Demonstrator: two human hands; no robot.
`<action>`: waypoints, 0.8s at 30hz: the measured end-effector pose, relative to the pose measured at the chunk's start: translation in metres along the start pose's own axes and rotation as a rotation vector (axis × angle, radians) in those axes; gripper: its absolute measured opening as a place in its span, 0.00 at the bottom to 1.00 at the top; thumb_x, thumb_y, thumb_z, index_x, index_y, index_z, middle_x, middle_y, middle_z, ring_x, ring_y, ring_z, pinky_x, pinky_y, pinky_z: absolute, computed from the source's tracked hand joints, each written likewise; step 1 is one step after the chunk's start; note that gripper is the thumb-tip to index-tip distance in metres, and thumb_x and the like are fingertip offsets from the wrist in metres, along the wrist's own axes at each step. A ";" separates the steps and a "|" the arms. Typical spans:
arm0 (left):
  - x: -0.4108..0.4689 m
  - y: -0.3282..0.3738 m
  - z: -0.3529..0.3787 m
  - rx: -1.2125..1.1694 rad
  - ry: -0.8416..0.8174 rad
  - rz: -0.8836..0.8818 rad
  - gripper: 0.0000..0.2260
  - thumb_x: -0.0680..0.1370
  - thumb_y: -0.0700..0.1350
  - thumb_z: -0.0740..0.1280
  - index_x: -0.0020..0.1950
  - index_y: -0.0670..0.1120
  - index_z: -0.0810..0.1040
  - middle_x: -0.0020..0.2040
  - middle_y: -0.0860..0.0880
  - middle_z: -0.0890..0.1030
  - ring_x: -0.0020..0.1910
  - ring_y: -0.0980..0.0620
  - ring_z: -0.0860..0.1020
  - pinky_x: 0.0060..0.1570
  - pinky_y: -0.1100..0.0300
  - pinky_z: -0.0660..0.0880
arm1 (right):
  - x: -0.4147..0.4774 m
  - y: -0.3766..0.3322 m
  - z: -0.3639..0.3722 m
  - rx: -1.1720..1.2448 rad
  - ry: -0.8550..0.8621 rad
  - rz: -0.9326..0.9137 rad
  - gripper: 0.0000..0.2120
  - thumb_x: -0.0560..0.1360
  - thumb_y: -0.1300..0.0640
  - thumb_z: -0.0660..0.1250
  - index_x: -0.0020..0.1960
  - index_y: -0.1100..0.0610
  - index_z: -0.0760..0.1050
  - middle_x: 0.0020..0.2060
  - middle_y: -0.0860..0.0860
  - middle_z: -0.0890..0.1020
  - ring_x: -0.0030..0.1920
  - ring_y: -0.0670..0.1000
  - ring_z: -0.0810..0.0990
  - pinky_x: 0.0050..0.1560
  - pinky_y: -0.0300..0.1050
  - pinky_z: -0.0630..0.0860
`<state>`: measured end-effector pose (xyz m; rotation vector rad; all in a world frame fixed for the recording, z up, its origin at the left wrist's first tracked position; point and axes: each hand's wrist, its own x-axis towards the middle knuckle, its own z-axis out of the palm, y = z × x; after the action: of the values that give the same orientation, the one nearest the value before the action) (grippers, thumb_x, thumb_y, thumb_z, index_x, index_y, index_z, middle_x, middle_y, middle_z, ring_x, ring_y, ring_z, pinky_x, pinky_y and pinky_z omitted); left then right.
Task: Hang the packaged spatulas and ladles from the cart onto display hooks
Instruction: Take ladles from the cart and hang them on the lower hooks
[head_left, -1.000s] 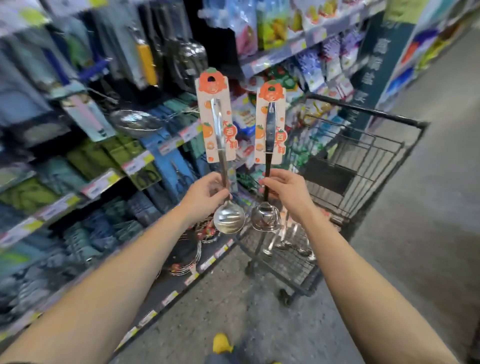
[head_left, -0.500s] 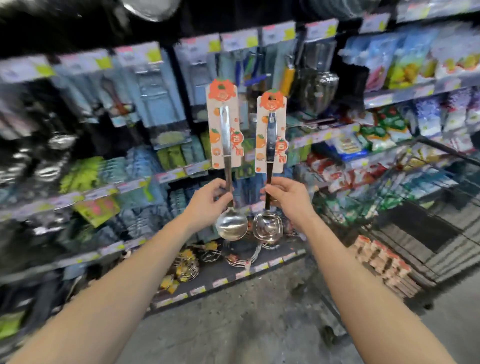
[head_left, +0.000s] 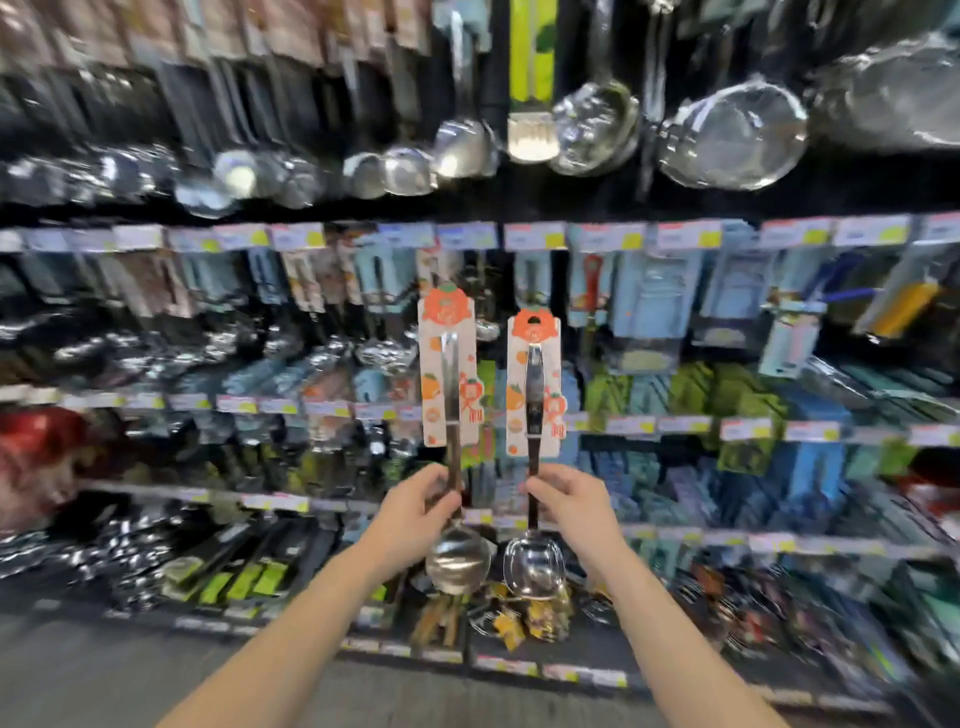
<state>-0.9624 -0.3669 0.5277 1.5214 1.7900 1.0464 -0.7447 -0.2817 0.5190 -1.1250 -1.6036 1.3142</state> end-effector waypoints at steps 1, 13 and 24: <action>-0.006 -0.009 -0.018 -0.004 0.019 -0.023 0.06 0.83 0.44 0.67 0.50 0.55 0.79 0.46 0.57 0.85 0.50 0.59 0.83 0.55 0.54 0.79 | 0.004 -0.002 0.021 0.004 -0.028 -0.004 0.07 0.79 0.58 0.70 0.46 0.50 0.85 0.44 0.51 0.89 0.49 0.55 0.86 0.56 0.55 0.81; -0.002 -0.126 -0.177 0.026 0.219 -0.148 0.03 0.84 0.45 0.66 0.51 0.51 0.79 0.44 0.51 0.86 0.42 0.57 0.83 0.44 0.64 0.75 | 0.102 -0.024 0.245 0.046 -0.245 -0.034 0.06 0.78 0.63 0.71 0.54 0.56 0.82 0.42 0.50 0.89 0.46 0.48 0.86 0.51 0.46 0.80; 0.075 -0.207 -0.290 0.073 0.223 -0.199 0.05 0.84 0.47 0.65 0.49 0.50 0.76 0.40 0.51 0.84 0.41 0.53 0.82 0.43 0.59 0.73 | 0.199 -0.032 0.396 0.043 -0.306 -0.033 0.09 0.78 0.59 0.71 0.57 0.57 0.84 0.49 0.52 0.88 0.45 0.50 0.84 0.44 0.41 0.78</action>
<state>-1.3266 -0.3624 0.5142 1.2758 2.1047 1.0964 -1.1832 -0.2188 0.4848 -0.8987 -1.7933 1.5493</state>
